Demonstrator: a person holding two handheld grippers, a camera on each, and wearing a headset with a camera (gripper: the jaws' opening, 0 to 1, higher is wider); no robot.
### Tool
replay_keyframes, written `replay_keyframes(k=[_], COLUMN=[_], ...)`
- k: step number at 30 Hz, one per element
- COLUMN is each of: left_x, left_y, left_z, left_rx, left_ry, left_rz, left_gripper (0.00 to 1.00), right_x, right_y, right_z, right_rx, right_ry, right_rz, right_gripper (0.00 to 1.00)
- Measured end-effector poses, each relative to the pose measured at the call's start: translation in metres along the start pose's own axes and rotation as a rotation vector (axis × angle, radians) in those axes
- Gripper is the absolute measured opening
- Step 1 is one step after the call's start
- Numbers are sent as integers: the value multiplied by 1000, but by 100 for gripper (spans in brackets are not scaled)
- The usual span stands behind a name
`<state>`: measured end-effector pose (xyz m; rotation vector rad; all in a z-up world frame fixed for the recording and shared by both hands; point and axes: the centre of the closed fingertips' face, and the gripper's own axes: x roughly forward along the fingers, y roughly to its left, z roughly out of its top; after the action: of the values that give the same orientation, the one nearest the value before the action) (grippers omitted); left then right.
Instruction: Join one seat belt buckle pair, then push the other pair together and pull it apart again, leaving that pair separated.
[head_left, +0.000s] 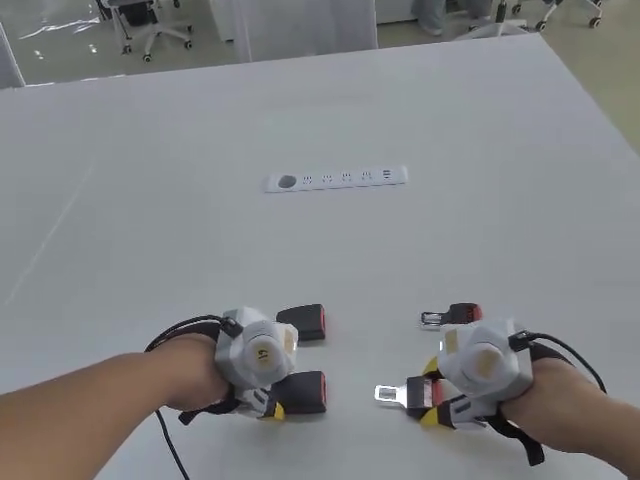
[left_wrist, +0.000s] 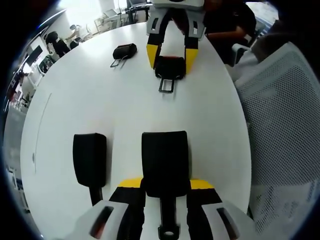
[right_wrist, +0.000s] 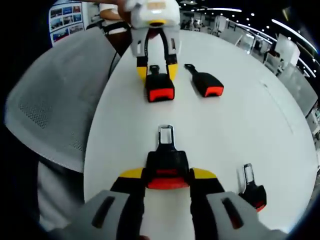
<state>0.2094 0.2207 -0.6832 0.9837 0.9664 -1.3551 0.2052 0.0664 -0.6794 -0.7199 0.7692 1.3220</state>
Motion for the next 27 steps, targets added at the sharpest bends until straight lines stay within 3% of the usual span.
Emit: replay_keyframes(k=[15, 27], left_x=[0, 1], left_y=[0, 0], left_z=[0, 0], left_rx=[19, 24], left_ry=[-2, 11], left_rz=[-11, -14], left_gripper=[32, 32], right_x=[27, 33], right_y=[3, 2], right_z=[39, 49], right_rx=[-40, -96], right_ry=[-20, -12], right_rz=[15, -3], right_gripper=[34, 33])
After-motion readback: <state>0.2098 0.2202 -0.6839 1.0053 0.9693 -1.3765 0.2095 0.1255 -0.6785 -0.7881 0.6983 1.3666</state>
